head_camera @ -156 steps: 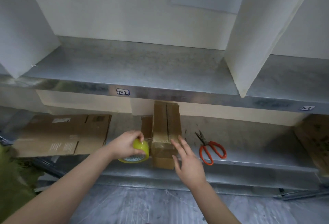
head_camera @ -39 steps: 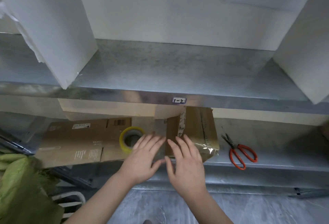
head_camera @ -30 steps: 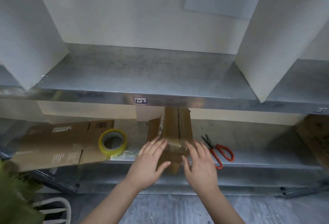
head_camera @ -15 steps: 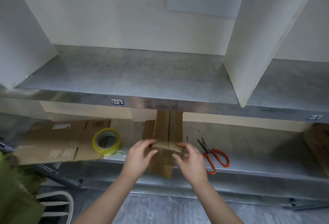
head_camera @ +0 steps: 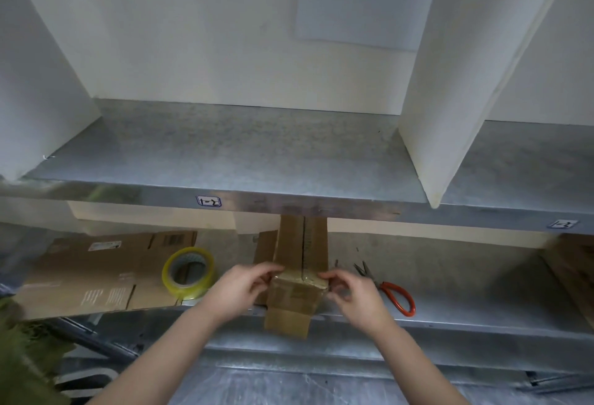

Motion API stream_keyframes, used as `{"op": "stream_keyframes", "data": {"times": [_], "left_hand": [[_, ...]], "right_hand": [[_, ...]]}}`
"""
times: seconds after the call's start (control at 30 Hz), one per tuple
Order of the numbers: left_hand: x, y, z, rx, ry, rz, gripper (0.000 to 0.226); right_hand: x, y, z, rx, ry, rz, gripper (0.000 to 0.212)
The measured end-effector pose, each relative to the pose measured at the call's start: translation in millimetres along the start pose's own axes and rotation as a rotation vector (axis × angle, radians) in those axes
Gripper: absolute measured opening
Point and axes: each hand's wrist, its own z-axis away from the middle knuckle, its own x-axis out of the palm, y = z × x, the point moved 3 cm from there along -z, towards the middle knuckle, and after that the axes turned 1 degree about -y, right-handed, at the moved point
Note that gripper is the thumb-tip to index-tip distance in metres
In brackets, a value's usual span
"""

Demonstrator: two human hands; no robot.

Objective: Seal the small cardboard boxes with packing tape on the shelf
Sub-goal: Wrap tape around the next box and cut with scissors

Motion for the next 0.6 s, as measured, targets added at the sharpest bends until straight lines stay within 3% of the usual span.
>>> {"op": "stream_keyframes", "data": {"times": [0.1, 0.2, 0.43, 0.6], "left_hand": [[1, 2, -11, 0.025, 0.009, -0.048, 0.047], [7, 5, -17, 0.005, 0.076, -0.068, 0.043], [32, 11, -9, -0.119, 0.300, 0.100, 0.033], [26, 8, -16, -0.152, 0.228, 0.309, 0.032]], "right_hand": [[-3, -2, -4, 0.004, -0.030, 0.000, 0.040], [-4, -2, -3, 0.044, 0.045, -0.072, 0.038], [21, -5, 1, 0.272, 0.261, -0.466, 0.030], [17, -5, -3, 0.182, 0.170, -0.332, 0.027]]}}
